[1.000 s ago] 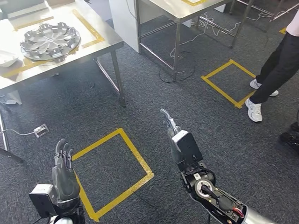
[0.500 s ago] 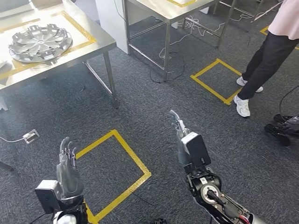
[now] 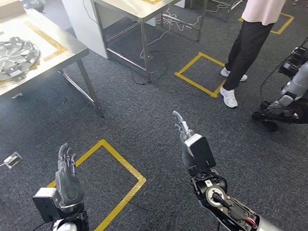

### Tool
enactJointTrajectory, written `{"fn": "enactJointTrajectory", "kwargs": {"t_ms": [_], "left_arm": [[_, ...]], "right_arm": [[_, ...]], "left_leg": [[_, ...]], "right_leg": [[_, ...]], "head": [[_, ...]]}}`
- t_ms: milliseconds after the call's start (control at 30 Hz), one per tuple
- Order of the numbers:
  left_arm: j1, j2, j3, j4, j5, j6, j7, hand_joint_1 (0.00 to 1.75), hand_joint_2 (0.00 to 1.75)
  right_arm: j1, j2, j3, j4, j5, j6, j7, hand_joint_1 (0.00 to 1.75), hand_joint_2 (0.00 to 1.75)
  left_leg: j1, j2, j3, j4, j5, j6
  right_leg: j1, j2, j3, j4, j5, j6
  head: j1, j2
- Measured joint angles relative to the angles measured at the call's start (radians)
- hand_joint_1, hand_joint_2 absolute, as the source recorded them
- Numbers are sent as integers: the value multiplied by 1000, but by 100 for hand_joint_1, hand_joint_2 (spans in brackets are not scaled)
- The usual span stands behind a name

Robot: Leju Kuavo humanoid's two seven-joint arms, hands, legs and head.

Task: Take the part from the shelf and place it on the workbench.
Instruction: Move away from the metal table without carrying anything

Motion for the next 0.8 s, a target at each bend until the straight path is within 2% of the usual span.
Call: {"fn": "enactJointTrajectory", "kwargs": {"t_ms": [67,100,133,167,200,267,333,400,433,467,500,567,600,633,667,733,800], "left_arm": [[-2,0,0,4,3,-3,-3,0,0],[-3,0,0,6,5,-5,-5,0,0],[-4,0,0,8,5,-6,-6,0,0],[-5,0,0,10,6,-7,-8,0,0],[-6,-1,0,11,5,-7,-9,0,0],[-8,-1,0,13,5,-7,-9,0,0],[-10,-2,0,14,4,-7,-9,0,0],[-9,-2,0,16,4,-7,-8,0,0],[-8,-2,0,17,4,-7,-8,0,0],[-8,-2,0,18,3,-7,-7,0,0],[-8,-2,0,18,3,-7,-6,0,0],[-8,-2,0,19,1,-7,-3,0,0],[-9,-1,0,18,0,-5,-1,0,0],[-8,-1,0,18,0,-3,1,0,0],[-8,-1,0,18,-1,-1,3,0,0],[-9,0,0,18,-2,2,5,0,0],[-9,0,0,18,-2,4,6,0,0]], "right_arm": [[0,0,0,0,-1,-2,-2,0,0],[-1,0,0,0,-1,-3,-3,0,0],[-1,0,0,0,-1,-4,-4,0,0],[-1,0,0,0,-1,-4,-4,0,0],[0,0,0,0,-3,-5,-5,0,0],[0,-1,-1,0,-7,-6,-5,0,0],[-2,-1,-1,0,-9,-8,-6,0,0],[-2,-1,-1,0,-10,-11,-6,0,0],[-1,-2,-1,0,-10,-12,-6,0,0],[1,-2,-1,0,-11,-14,-5,0,0],[2,-2,-2,0,-11,-14,-5,0,0],[1,-2,-2,0,-11,-15,-5,0,0],[1,-2,-2,0,-11,-15,-5,0,0],[0,-2,-2,-1,-11,-15,-6,0,0],[0,-2,-2,-1,-11,-14,-6,0,0],[1,-2,-1,-1,-11,-14,-6,0,0],[0,-2,-1,-2,-11,-13,-6,0,0]], "left_leg": [[5,-27,73,-155,74,2],[7,-41,100,-216,96,4],[6,-51,115,-250,106,7],[4,-53,117,-259,105,10],[2,-45,116,-259,107,15],[3,-29,118,-264,112,28],[4,-11,120,-271,115,39],[1,5,119,-270,114,44],[-1,14,119,-270,114,45],[-2,22,120,-270,113,45],[-3,30,121,-269,112,44],[-4,43,124,-266,107,40],[-7,49,124,-263,105,37],[-9,54,125,-261,103,33],[-11,59,125,-261,102,30],[-12,69,126,-261,100,21],[-9,51,115,-229,74,9]], "right_leg": [[-1,19,-1,2,1,6],[-1,27,-3,3,2,11],[-1,34,-6,3,4,17],[-1,40,-9,3,6,24],[-2,47,-11,1,8,31],[-3,33,-19,15,-2,41],[-2,-4,-56,101,-54,48],[-1,-24,-120,246,-122,52],[-1,-26,-141,296,-138,53],[-1,-27,-146,310,-135,53],[-1,-30,-129,279,-112,52],[1,-52,-53,133,-47,46],[5,-64,-20,68,-25,41],[8,-73,-1,28,-15,35],[11,-76,4,13,-15,30],[11,-60,2,9,-12,20],[6,-47,4,2,-6,10]], "head": [[-4,0],[-6,0],[-6,0],[-5,0],[-4,0],[0,0],[11,0],[22,0],[26,0],[30,0],[33,0],[41,0],[44,0],[45,0],[43,0],[39,0],[32,0]]}}
